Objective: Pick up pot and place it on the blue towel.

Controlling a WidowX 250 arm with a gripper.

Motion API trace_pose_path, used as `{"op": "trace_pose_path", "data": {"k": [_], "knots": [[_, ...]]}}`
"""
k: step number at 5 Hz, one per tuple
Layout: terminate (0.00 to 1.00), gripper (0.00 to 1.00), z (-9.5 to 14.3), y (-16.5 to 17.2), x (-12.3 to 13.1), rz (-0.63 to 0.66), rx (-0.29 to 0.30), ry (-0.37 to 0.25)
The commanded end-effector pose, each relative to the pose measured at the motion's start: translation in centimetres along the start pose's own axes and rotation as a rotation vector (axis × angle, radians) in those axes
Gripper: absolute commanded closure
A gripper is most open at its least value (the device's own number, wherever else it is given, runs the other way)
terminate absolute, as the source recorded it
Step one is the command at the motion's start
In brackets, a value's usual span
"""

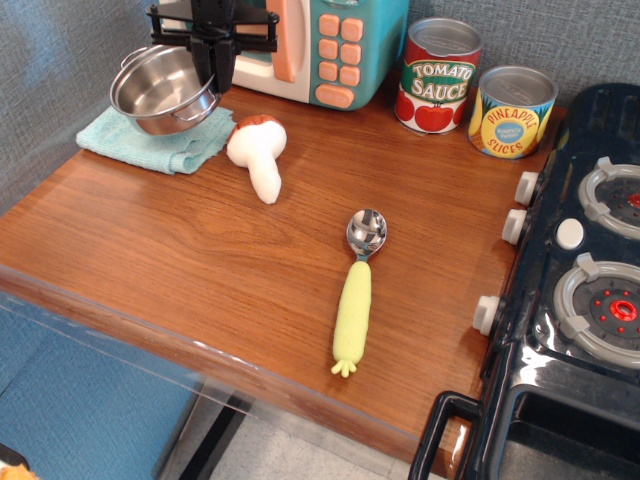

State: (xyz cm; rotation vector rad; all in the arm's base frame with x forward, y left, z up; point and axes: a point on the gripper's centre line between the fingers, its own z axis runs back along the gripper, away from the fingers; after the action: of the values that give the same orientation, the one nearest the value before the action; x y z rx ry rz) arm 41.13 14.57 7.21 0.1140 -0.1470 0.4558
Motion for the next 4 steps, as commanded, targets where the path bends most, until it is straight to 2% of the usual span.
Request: {"op": "trace_pose_path", "data": {"k": [1, 2, 3, 4], "knots": [[0.00, 1.00, 0.4, 1.5, 1.9, 0.043, 0.030, -0.030], [0.00, 1.00, 0.1, 1.8, 2.1, 0.056, 0.042, -0.021], [0.00, 0.00, 0.2, 1.8, 2.0, 0.050, 0.038, -0.008], [0.00, 0.00, 1.5, 1.6, 1.7, 0.012, 0.027, -0.047]]}}
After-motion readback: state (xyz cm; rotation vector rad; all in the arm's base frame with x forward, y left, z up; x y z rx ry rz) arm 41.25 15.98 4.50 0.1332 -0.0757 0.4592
